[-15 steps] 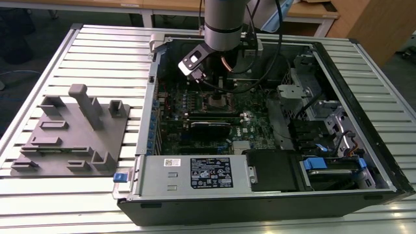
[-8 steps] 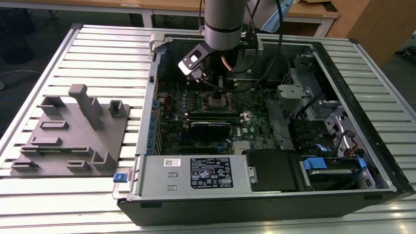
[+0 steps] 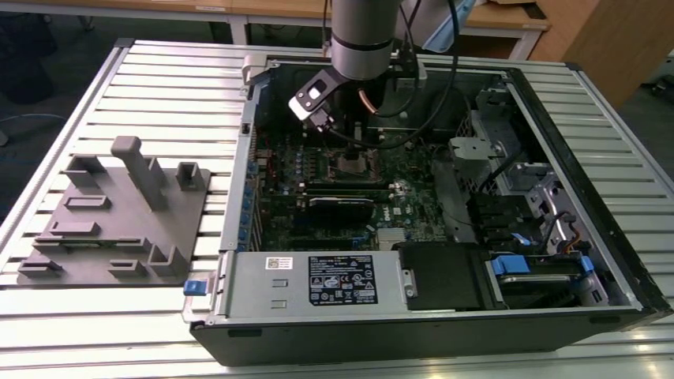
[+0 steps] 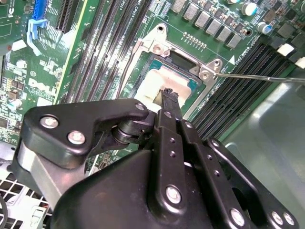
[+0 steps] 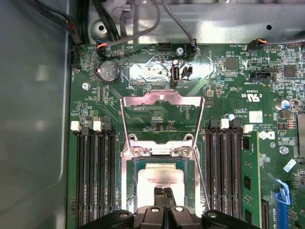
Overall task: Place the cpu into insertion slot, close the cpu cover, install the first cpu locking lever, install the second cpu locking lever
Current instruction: 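Place the cpu into insertion slot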
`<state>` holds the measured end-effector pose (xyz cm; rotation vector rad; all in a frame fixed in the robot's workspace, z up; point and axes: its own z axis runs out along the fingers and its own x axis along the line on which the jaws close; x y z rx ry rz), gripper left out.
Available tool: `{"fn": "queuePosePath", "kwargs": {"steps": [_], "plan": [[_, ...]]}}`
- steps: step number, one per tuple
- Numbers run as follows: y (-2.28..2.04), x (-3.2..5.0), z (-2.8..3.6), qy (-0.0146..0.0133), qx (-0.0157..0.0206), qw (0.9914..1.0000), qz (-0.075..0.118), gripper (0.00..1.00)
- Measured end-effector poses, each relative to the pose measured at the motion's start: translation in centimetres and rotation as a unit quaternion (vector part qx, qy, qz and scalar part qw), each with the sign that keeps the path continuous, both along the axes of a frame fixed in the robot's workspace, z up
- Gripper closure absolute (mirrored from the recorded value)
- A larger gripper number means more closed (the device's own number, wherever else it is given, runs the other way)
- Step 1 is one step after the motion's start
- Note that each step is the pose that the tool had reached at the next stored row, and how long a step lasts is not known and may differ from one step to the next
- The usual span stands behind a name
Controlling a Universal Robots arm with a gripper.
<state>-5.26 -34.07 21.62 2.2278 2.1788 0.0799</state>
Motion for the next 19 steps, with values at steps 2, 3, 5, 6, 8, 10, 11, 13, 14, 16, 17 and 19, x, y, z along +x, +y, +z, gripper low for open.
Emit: {"fn": "queuePosePath", "kwargs": {"steps": [2, 3, 5, 6, 8, 10, 11, 13, 14, 16, 17, 19], "plan": [[0.0, 0.0, 0.01, -0.0001, 0.0002, 1.0, 0.0, 0.89], [0.0, 0.0, 0.03, -0.0001, 0.0001, 1.0, 0.0, 0.89], [0.0, 0.0, 0.09, 0.0, -0.0001, 1.0, 0.0, 0.89], [0.0, 0.0, 0.11, 0.0, 0.0, 1.0, 0.0, 0.89], [0.0, 0.0, 0.14, 0.0, 0.0, 1.0, 0.0, 0.89], [0.0, 0.0, 0.18, 0.0, 0.0, 1.0, 0.0, 0.89], [0.0, 0.0, 0.21, 0.0, 0.0, 1.0, 0.0, 0.89], [0.0, 0.0, 0.24, 0.0, 0.0, 1.0, 0.0, 0.89], [0.0, 0.0, 0.28, 0.0, 0.0, 1.0, 0.0, 0.89], [0.0, 0.0, 0.28, 0.0, 0.0, 1.0, 0.0, 0.89], [0.0, 0.0, 0.31, 0.0001, -0.0001, 1.0, 0.0, 0.89], [0.0, 0.0, 0.37, 0.0001, -0.0001, 1.0, 0.0, 0.89]]}}
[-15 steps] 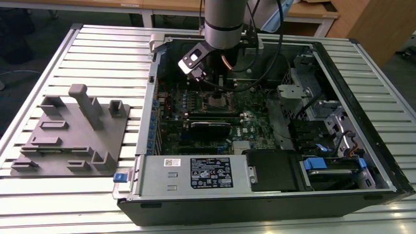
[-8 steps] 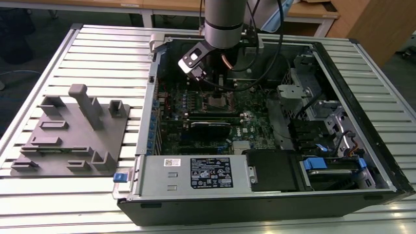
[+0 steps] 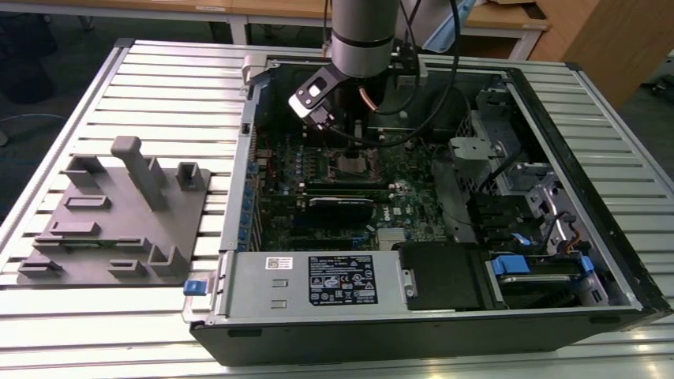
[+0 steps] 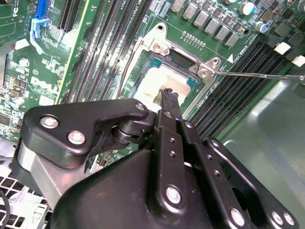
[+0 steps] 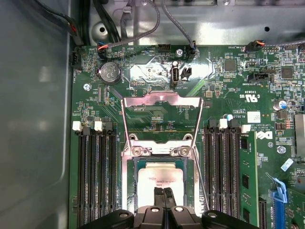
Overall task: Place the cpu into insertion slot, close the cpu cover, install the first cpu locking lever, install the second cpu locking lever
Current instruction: 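Place the cpu into insertion slot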
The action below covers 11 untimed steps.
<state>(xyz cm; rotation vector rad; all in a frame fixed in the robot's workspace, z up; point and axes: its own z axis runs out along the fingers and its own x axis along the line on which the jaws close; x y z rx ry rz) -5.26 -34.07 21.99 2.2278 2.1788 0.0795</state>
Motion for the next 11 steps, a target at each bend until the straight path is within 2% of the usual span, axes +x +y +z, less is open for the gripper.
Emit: {"fn": "queuePosePath", "kwargs": {"steps": [11], "plan": [[0.0, 0.0, 0.14, -0.0001, 0.0001, 1.0, 0.0, 0.89]]}}
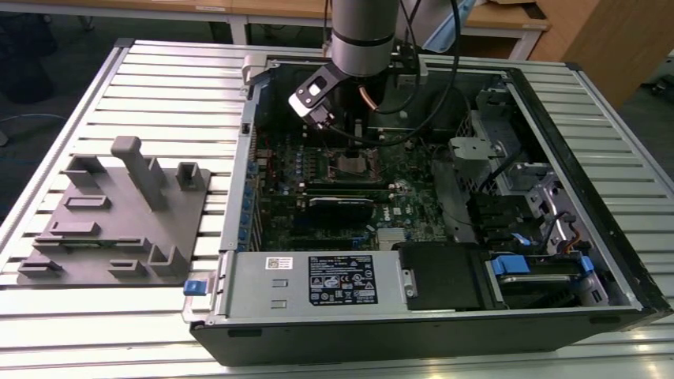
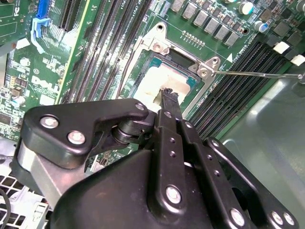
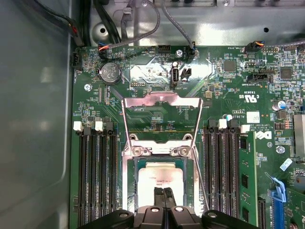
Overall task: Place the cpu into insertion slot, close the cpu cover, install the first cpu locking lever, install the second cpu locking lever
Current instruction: 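Place the cpu into insertion slot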
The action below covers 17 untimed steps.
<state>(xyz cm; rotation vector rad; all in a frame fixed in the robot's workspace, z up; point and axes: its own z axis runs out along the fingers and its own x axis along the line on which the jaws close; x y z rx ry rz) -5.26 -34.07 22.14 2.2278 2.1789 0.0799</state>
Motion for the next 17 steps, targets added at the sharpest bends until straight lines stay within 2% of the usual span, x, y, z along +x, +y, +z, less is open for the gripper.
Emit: {"fn": "queuePosePath", "kwargs": {"steps": [7, 17], "plan": [[0.0, 0.0, 0.41, 0.0, 0.0, 1.0, 0.0, 0.89], [0.0, 0.06, 0.63, 0.0, 0.0, 1.0, 0.0, 0.89]]}}
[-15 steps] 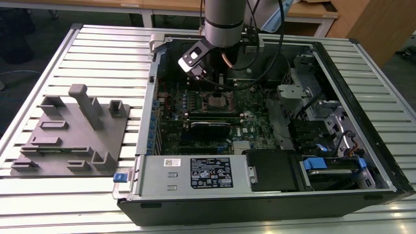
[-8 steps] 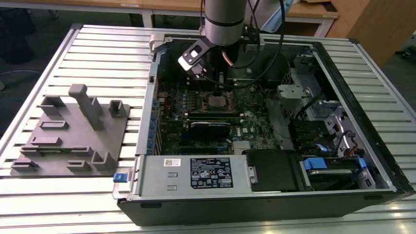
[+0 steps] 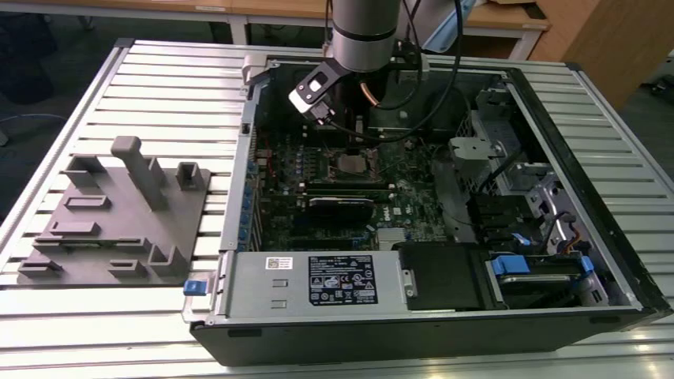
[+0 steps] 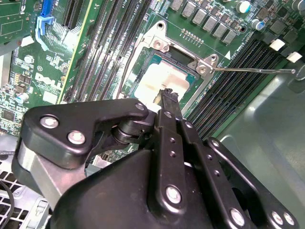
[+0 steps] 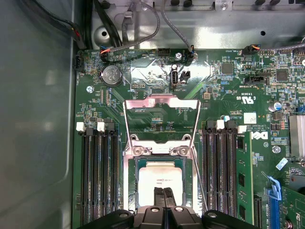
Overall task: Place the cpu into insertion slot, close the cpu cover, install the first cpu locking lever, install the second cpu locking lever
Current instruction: 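Close the cpu cover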
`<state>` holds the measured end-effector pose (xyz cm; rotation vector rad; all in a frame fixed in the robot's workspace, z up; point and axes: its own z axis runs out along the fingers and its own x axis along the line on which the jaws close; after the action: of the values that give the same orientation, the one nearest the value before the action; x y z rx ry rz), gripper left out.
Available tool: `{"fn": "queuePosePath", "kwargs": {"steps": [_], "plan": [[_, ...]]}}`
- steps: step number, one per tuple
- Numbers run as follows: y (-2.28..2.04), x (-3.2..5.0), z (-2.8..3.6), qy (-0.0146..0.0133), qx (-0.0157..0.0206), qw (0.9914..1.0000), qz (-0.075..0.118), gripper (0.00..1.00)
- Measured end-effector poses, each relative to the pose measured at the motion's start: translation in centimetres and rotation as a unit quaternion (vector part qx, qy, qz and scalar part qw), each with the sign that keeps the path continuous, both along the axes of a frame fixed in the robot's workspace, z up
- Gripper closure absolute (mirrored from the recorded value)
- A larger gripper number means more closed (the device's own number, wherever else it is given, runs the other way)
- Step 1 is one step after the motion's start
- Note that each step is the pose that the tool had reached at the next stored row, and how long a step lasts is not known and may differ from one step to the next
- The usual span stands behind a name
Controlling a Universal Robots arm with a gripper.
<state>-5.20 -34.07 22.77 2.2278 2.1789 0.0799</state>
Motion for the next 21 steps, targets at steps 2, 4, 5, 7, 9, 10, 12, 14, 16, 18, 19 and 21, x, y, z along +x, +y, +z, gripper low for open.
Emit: {"fn": "queuePosePath", "kwargs": {"steps": [2, 4, 5, 7, 9, 10, 12, 14, 16, 18, 19, 21], "plan": [[0.0, 0.1, 0.05, 0.0, 0.0, 1.0, 0.0, 0.89], [0.0, 0.1, 0.08, 0.0, -0.0001, 1.0, 0.0, 0.89], [0.0, 0.1, 0.1, 0.0, -0.0001, 1.0, 0.0, 0.89], [0.0, 0.1, 0.14, 0.0, -0.0001, 1.0, 0.0, 0.89], [0.0, 0.1, 0.22, 0.0, -0.0001, 1.0, 0.0, 0.89], [0.0, 0.1, 0.26, 0.0, -0.0001, 1.0, 0.0, 0.89], [0.0, 0.1, 0.32, 0.0, 0.0, 1.0, 0.0, 0.89], [0.0, 0.1, 0.36, 0.0, 0.0, 1.0, 0.0, 0.89], [0.0, 0.1, 0.4, 0.0001, -0.0002, 1.0, 0.0, 0.89], [0.0, 0.1, 0.47, 0.0001, -0.0001, 1.0, 0.0, 0.89], [0.0, 0.1, 0.51, 0.0, 0.0, 1.0, 0.0, 0.89], [0.0, 0.1, 0.53, -0.0001, 0.0001, 1.0, 0.0, 0.89]]}}
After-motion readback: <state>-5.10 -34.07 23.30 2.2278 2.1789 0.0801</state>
